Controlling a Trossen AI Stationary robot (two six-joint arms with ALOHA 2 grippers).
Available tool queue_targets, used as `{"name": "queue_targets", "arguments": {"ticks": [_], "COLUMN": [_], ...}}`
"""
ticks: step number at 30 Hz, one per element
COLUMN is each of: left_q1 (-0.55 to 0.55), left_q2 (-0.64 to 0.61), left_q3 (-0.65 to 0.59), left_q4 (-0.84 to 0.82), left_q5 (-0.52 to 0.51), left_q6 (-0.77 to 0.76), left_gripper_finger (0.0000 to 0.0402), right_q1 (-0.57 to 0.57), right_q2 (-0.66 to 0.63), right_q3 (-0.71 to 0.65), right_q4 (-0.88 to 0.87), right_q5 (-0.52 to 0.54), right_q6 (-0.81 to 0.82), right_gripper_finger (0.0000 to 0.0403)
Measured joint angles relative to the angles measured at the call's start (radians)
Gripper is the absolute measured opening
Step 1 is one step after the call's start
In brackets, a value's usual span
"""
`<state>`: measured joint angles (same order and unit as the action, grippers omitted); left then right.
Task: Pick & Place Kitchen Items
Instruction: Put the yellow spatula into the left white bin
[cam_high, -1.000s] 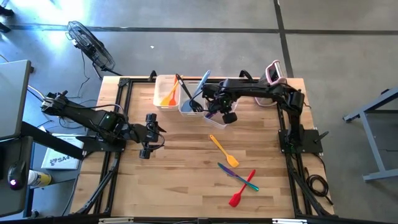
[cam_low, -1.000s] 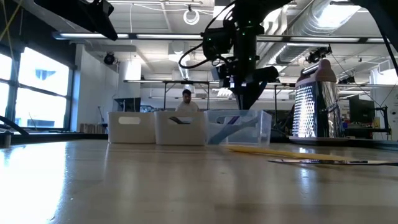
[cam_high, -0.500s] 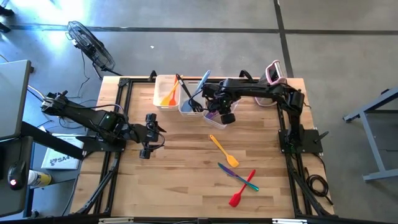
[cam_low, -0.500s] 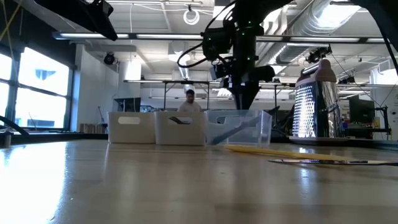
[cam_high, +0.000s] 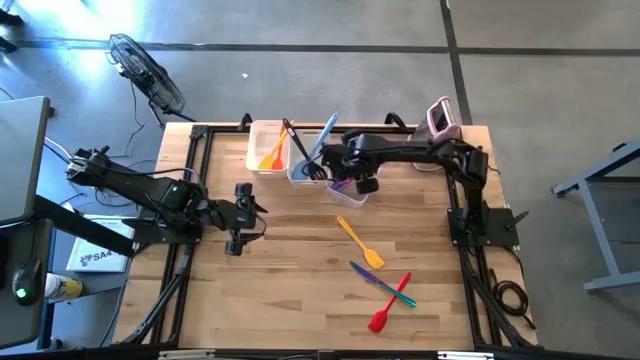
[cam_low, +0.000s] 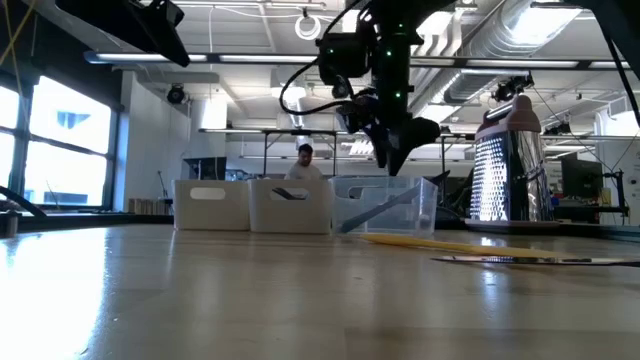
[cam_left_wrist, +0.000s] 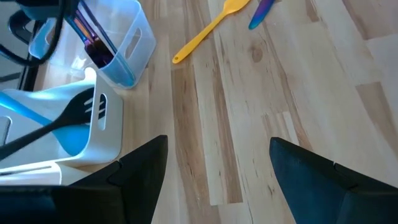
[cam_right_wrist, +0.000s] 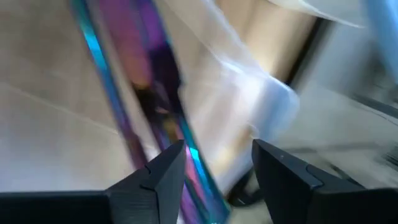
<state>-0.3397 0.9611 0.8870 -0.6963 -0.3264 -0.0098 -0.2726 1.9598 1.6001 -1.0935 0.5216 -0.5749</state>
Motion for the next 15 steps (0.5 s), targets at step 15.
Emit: {"name": "queue_targets", "arguments": {"ticks": [15], "left_q1": [-0.001], "left_q2": [0.126], "left_q3": [0.0], "left_q4": [0.017], "left_q5": [0.026], "left_q6": [0.005], "left_gripper_finger": [0.0276], "right_q1": [0.314], "right_q2": [-0.144], "right_q3": [0.0], "right_q4": [-0.113], "right_q5": [0.631], "right_q6": [0.307], "right_gripper_finger": [0.0171]}}
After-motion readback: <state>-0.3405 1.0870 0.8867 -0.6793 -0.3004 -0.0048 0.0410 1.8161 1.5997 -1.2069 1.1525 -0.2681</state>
